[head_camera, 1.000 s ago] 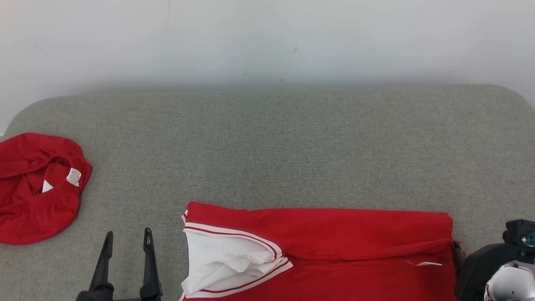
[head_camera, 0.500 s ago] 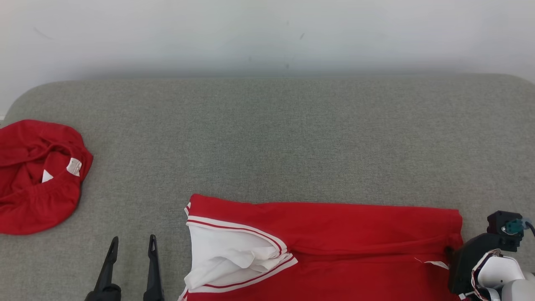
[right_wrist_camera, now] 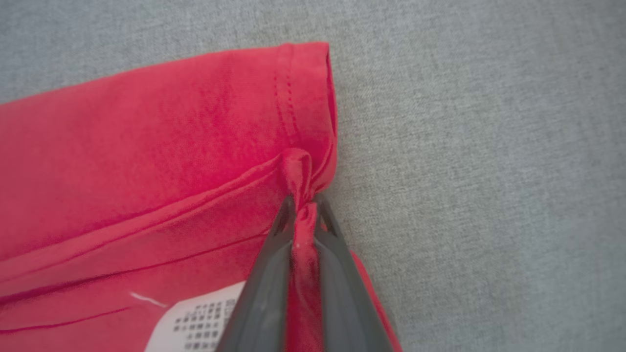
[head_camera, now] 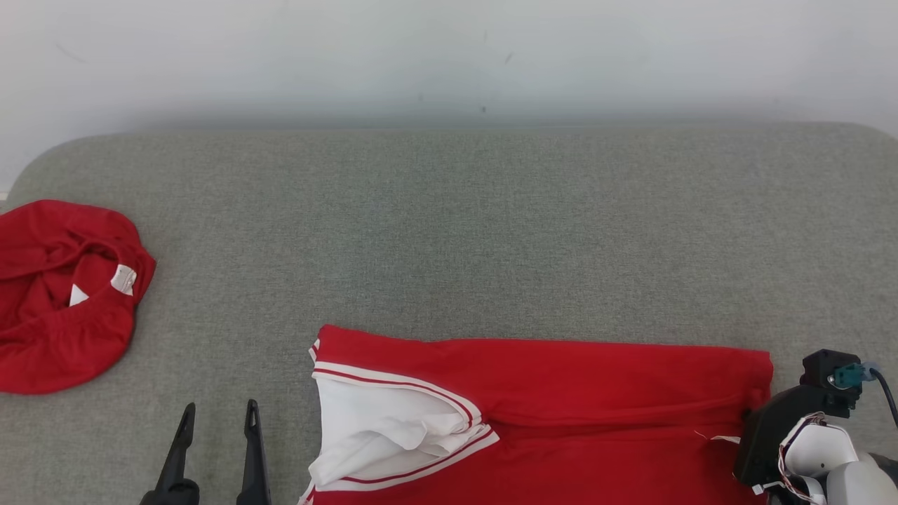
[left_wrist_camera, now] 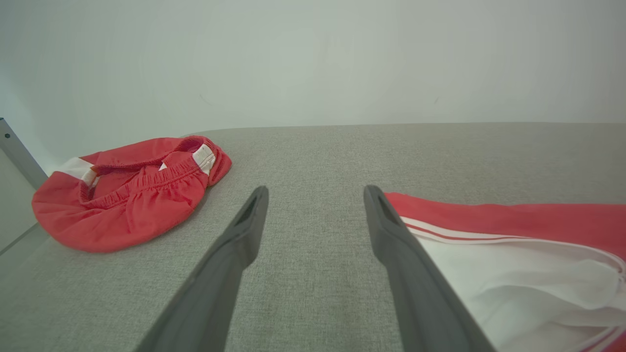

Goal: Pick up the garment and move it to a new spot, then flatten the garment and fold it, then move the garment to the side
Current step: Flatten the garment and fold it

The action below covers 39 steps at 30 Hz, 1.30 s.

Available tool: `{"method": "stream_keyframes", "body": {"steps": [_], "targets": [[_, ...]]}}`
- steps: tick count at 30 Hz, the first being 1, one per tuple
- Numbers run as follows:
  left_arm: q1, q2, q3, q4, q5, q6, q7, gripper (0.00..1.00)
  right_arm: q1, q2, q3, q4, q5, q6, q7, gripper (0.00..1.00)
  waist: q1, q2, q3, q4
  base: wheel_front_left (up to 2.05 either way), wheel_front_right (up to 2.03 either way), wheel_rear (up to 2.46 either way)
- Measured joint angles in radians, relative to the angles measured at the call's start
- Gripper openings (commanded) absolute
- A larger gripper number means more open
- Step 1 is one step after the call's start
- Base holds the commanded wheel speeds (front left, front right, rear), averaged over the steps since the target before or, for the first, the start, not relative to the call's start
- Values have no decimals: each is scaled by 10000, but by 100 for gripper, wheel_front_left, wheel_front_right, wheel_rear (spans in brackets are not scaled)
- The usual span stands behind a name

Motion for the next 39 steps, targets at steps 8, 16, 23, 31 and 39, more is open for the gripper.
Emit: {"method": "stream_keyframes", "body": {"steps": [8,16,23,31,39], "targets": [[-45,-54,102,69,27,-81,-2,100,-433,-13,-752,173,-236,40,-489,0,0,1,61,-146,0,0,0],[-50,-100,132,113,56,-174,-2,100,-716,-59,-3405,-479,-1501,31,-1300,0,1,3,122,-216,0,0,0],[-84,-140,144,163,56,-184,-2,100,-808,132,-4301,-1438,-2161,31,-1816,0,1,3,135,-196,0,0,0],[-81,-178,150,268,56,-234,0,100,209,529,-1732,-2957,-485,31,-782,0,1,2,-41,-203,0,0,0],[-80,-217,123,353,33,-257,-2,100,1052,543,1321,-3952,1043,29,-188,0,-1,1,-146,-132,0,0,0]]}}
